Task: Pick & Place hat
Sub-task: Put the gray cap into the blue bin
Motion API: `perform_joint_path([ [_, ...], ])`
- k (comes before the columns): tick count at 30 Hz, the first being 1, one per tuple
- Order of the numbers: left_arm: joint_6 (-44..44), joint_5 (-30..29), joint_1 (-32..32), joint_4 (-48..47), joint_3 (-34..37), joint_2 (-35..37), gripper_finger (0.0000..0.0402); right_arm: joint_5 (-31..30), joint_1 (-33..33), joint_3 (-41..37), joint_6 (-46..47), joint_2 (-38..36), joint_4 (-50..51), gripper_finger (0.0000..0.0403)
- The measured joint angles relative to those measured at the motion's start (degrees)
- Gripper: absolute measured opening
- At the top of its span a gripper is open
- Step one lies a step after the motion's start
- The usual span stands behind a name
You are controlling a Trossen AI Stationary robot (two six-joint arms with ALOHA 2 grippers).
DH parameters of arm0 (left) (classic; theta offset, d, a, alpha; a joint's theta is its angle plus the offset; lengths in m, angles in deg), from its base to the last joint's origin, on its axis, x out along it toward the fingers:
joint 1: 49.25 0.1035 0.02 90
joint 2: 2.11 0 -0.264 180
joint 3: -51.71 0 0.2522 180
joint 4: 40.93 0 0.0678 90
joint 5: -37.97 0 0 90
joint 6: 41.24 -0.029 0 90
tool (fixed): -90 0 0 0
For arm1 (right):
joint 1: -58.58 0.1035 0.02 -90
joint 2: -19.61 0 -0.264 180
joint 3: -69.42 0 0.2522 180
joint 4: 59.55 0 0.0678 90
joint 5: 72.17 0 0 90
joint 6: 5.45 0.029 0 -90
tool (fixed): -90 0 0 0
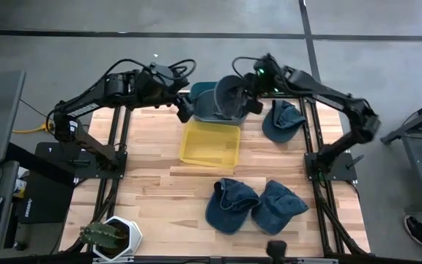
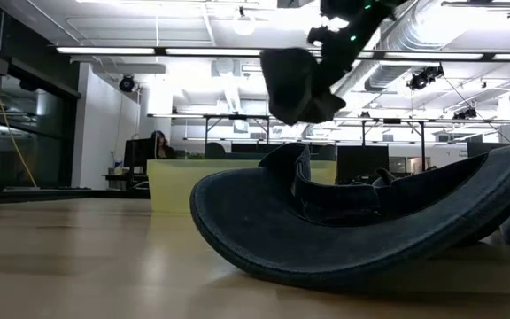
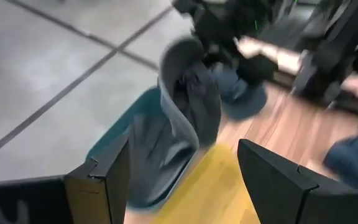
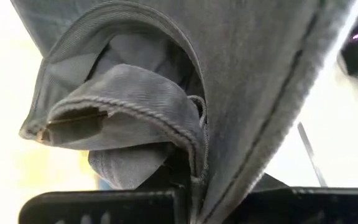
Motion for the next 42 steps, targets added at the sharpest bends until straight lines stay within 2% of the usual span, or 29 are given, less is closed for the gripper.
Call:
perform_joint_path([
  [5, -1.3, 0.1, 0.0, -6.1, 0.0, -0.1, 0.0236, -1.1, -1.4, 11.8, -5.9, 11.9, 7.2, 0.0028],
  [11, -1.6, 2.6, 0.0, -12.1, 0.1, -1.6, 0.0236, -7.2, -1.5, 25.2, -12.6, 23.9, 16.3, 0.0028],
  [16, -2.6, 6.2, 0.0, -15.2, 0.1, -2.5, 0.0236, -12.7, -0.7, 34.6, -18.2, 31.0, 25.5, 0.0028],
  [19, -2.7, 7.4, 0.0, -15.2, 0.0, -2.7, 0.0236, -13.7, -0.1, 38.8, -19.7, 33.7, 29.8, 0.0028],
  [23, -3.3, 9.8, 0.0, -15.1, 0.1, -3.1, 0.0236, -14.4, 1.3, 42.4, -20.4, 35.0, 33.4, 0.0028],
  [27, -4.7, 11.5, 0.0, -15.1, 0.0, -2.9, 0.0236, -12.7, 2.6, 43.9, -20.4, 34.9, 34.8, 0.0028],
  [42, -6.2, 16.2, 0.0, -15.2, 0.0, -2.9, 0.0236, -9.1, 3.2, 43.3, -20.1, 35.0, 34.9, 0.0028],
])
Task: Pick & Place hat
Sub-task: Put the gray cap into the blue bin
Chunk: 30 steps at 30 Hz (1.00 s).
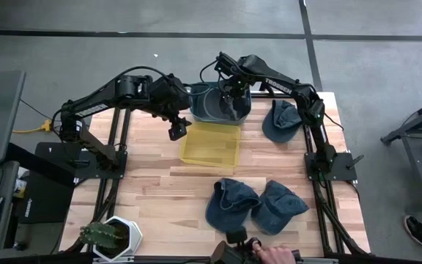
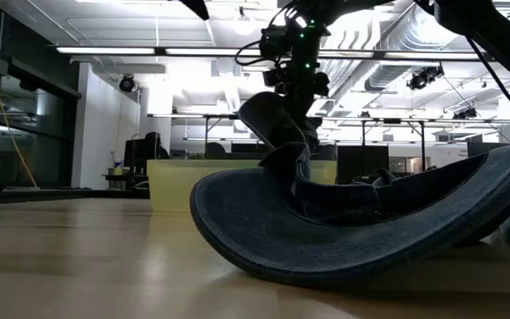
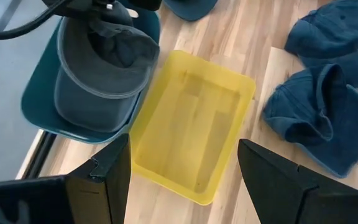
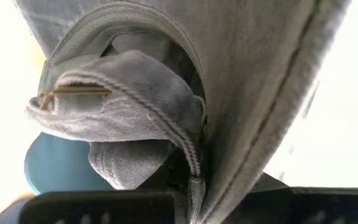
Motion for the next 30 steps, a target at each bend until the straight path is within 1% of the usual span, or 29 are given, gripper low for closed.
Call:
perform_joint_path([
  [3, 0.0, 0.7, 0.0, 0.0, 0.0, 0.0, 0.0236, 1.7, 0.0, 0.0, 0.3, 0.0, -0.2, 0.0028],
  [5, 0.0, 0.9, 0.0, 0.0, 0.0, 0.0, 0.0236, 1.9, 0.0, 0.0, 0.3, 0.0, -0.2, 0.0028],
  [10, 0.2, 3.3, 0.0, 0.0, 0.0, 0.0, 0.0236, 3.7, -0.2, 0.0, 0.3, 0.0, -0.2, 0.0028],
  [17, 0.2, 4.8, 0.0, 0.0, 0.0, 0.0, 0.0236, 4.0, -0.3, 0.0, 0.3, 0.0, -1.4, 0.0032],
  [21, 0.2, 4.7, 0.0, 0.0, 0.0, 0.0, 0.0236, 4.0, -0.3, 0.0, 0.5, 0.0, -1.8, 0.0051],
  [27, 0.2, 4.7, 0.0, 0.0, 0.0, 0.0, 0.0236, 4.0, -0.6, 0.0, 3.5, 0.0, -2.7, 0.0083],
  [30, 0.2, 4.7, 0.0, 0.0, 0.0, 0.0, 0.0236, 5.9, -0.7, 0.0, 4.6, 0.0, -2.7, 0.0098],
])
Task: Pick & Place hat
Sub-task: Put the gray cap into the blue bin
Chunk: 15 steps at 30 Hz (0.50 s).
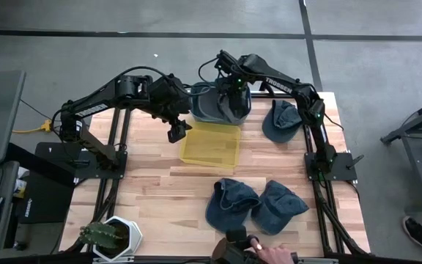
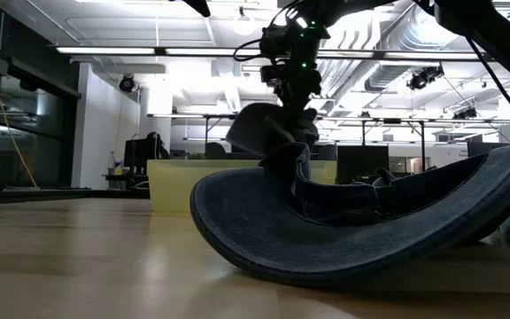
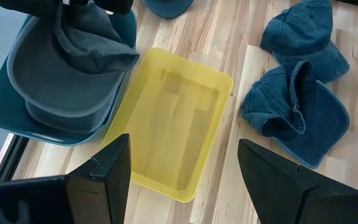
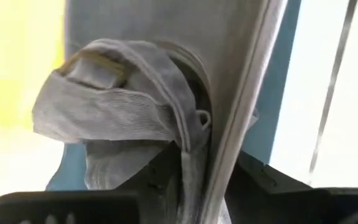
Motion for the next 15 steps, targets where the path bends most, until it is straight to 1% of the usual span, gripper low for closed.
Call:
perform_joint_path([
  [9, 0.0, 0.0, 0.0, 0.0, 0.0, 0.0, 0.0236, 1.7, 0.0, 0.0, 3.4, 0.0, 0.0, 0.0153],
  [15, 0.0, 0.0, 0.0, 0.0, 0.0, 0.0, 0.0236, 1.5, 0.0, 0.0, 3.7, 0.0, 0.0, 0.0176],
])
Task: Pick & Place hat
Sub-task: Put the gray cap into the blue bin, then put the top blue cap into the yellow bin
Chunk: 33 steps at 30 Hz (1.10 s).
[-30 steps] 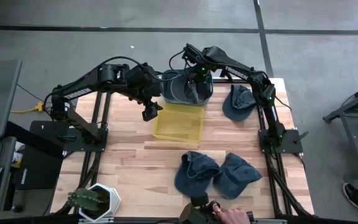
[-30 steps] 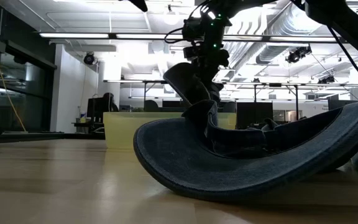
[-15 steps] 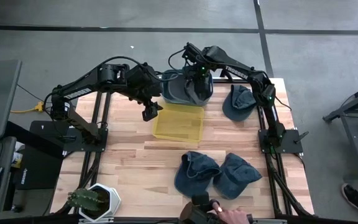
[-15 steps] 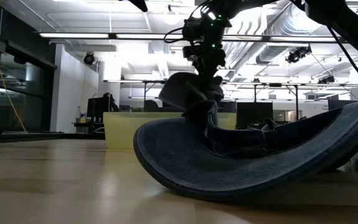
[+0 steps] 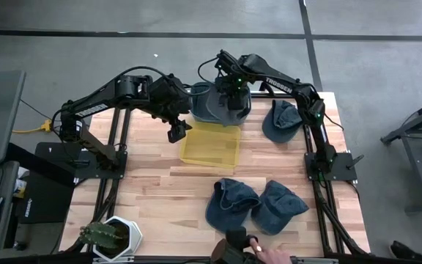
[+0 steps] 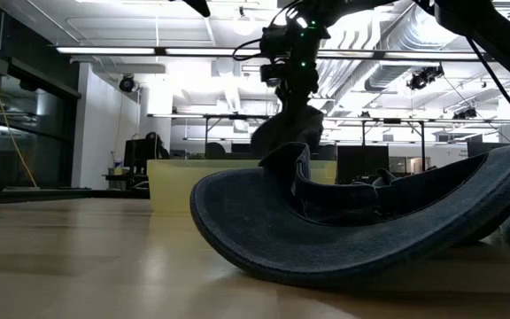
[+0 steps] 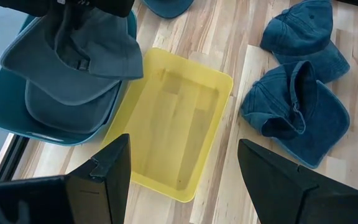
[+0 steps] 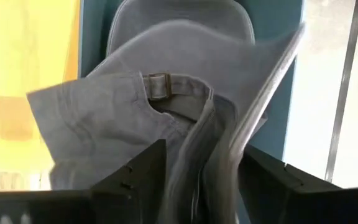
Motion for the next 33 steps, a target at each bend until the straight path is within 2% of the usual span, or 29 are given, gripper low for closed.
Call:
perform_joint_path([
  [10, 0.0, 0.0, 0.0, 0.0, 0.0, 0.0, 0.0236, -4.8, 0.0, 0.0, -3.3, 0.0, -3.7, 0.018],
  [15, 0.0, 0.0, 0.0, 0.1, 0.0, 0.0, 0.0236, -18.2, 0.0, 0.0, -3.5, 0.0, -10.0, 0.018],
  [18, 0.0, 0.0, 0.0, 0.1, 0.0, 0.0, 0.0236, -20.0, -0.1, 0.0, -2.1, 0.0, -12.3, 0.0179],
  [22, 0.4, 0.0, 0.0, 0.2, 0.0, 0.0, 0.0236, -12.0, 0.7, 0.0, 7.0, 0.0, -10.7, 0.0171],
  [29, 0.2, -0.4, 0.0, 0.5, 0.0, 0.0, 0.0236, 5.6, 1.3, 0.0, 30.3, 0.0, -7.2, 0.0141],
  [33, -0.9, -2.0, 0.0, 0.5, 0.0, 0.0, 0.0236, 12.3, 1.3, 0.0, 31.9, 0.0, -4.7, 0.0133],
])
